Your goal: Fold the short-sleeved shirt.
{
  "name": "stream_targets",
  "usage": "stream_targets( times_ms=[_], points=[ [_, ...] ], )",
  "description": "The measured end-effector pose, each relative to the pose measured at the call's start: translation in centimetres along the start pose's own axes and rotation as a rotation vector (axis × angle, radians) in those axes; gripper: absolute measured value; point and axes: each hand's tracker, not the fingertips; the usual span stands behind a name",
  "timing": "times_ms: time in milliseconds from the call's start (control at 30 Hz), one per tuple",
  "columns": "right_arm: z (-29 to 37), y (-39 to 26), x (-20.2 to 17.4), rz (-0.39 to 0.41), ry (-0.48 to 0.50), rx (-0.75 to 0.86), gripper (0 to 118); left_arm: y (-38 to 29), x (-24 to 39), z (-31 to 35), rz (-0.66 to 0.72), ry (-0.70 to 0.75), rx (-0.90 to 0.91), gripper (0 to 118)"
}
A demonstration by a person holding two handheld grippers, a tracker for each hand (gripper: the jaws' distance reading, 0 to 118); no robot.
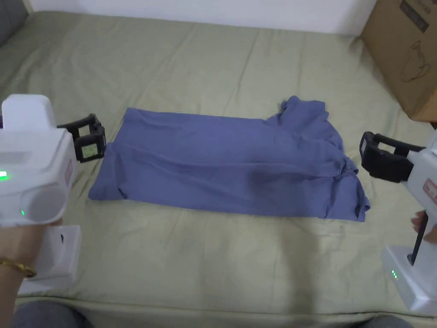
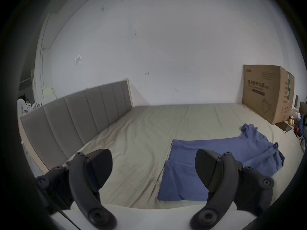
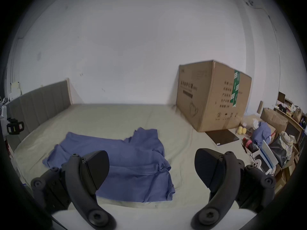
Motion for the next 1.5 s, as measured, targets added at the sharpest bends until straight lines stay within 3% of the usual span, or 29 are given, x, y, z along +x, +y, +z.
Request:
stream_targets(
  times_ms=[33, 67, 133, 167, 233, 367, 533, 700, 733, 867, 900, 933, 1200, 1233, 1300, 1367, 1433, 1500],
  points=[
    [1.1, -0.4, -0.2, -0.006, 0.004, 0.003, 105, -0.3, 0.1, 1.0, -0.001, 0.002, 0.008, 91],
    [2.2, -0.7, -0.4, -0.011, 0.013, 0.015, 102, -0.5, 0.1, 1.9, -0.004, -0.003, 0.015, 75],
    [3.8, -1.3, -0.8, -0.016, 0.028, 0.024, 85, -0.8, 0.1, 3.5, 0.004, -0.006, 0.021, 44],
    [4.5, -1.5, -1.0, -0.011, 0.037, 0.025, 57, -0.9, -0.1, 3.8, 0.009, -0.01, 0.019, 23],
    [5.4, -2.1, -1.5, 0.006, 0.043, 0.028, 2, -1.0, -0.4, 4.9, 0.03, -0.019, 0.02, 0],
    [6.3, -2.6, -1.9, -0.019, 0.069, 0.025, 0, -0.9, -0.6, 5.8, 0.075, -0.053, -0.01, 0],
    [6.2, -2.4, -2.1, -0.035, 0.056, 0.027, 0, -0.4, 0.1, 5.4, 0.022, -0.079, -0.029, 0],
    [5.5, -1.6, -2.1, -0.044, 0.065, 0.035, 0, 1.4, 0.5, 0.0, 0.004, -0.15, -0.221, 4],
    [5.3, -1.5, -2.1, -0.041, 0.064, 0.036, 0, 1.6, 0.6, -1.8, 0.0, -0.164, -0.292, 12],
    [4.4, -1.4, -2.3, -0.031, 0.067, 0.027, 0, 1.4, 0.6, -8.7, 0.061, -0.22, -0.509, 104],
    [4.3, -1.4, -2.3, -0.028, 0.07, 0.021, 0, 1.0, 0.7, -10.4, 0.077, -0.219, -0.558, 117],
    [4.0, -1.5, -2.4, -0.023, 0.069, 0.014, 0, 0.4, 0.9, -11.9, 0.078, -0.201, -0.591, 118],
    [1.4, -2.4, -1.9, -0.02, 0.046, -0.058, 0, -6.4, 2.4, -20.2, 0.006, -0.111, -0.911, 117],
    [1.1, -2.5, -1.9, -0.024, 0.038, -0.066, 0, -7.2, 2.3, -20.5, 0.016, -0.12, -0.943, 112],
    [0.7, -2.7, -1.7, -0.029, 0.031, -0.08, 0, -8.4, 2.4, -21.3, 0.036, -0.086, -0.981, 78],
    [0.5, -3.0, -1.7, -0.038, 0.029, -0.089, 0, -9.2, 2.2, -21.3, 0.076, -0.048, -0.961, 38],
    [0.3, -3.4, -1.7, -0.046, 0.026, -0.105, 0, -9.9, 2.6, -20.9, 0.105, -0.155, -0.951, 19],
    [0.0, -3.8, -1.7, -0.054, 0.028, -0.123, 0, -9.7, 3.2, -20.3, 0.031, -0.166, -0.93, 16]
  ],
)
